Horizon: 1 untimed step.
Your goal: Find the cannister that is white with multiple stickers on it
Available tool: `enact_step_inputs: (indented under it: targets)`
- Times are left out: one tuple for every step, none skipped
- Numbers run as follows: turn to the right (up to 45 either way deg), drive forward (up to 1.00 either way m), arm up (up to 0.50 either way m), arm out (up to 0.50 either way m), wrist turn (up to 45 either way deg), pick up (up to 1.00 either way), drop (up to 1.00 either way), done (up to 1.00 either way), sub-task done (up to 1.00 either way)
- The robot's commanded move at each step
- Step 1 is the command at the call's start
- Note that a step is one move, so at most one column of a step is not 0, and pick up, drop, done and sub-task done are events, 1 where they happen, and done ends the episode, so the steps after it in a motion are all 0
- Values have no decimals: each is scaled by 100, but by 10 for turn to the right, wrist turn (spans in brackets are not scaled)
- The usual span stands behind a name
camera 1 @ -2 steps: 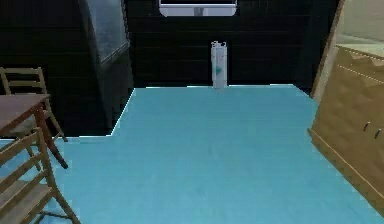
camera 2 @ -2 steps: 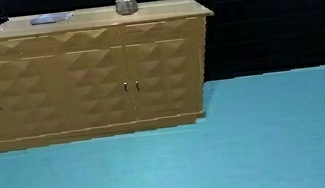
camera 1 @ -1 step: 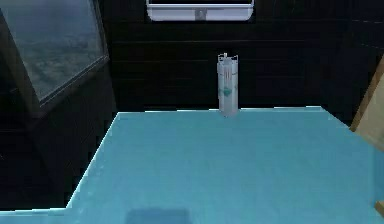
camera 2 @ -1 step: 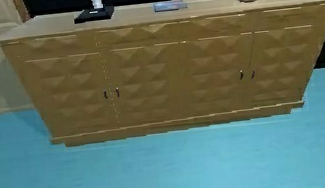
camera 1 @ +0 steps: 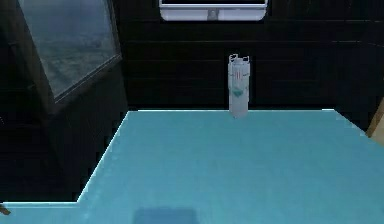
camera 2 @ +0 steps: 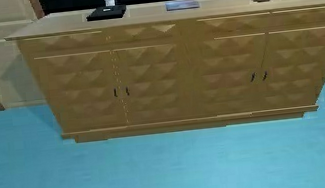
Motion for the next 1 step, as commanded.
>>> enact_step_inputs:
  targets:
    - [0,100,0,0,0,0,0,0,0]
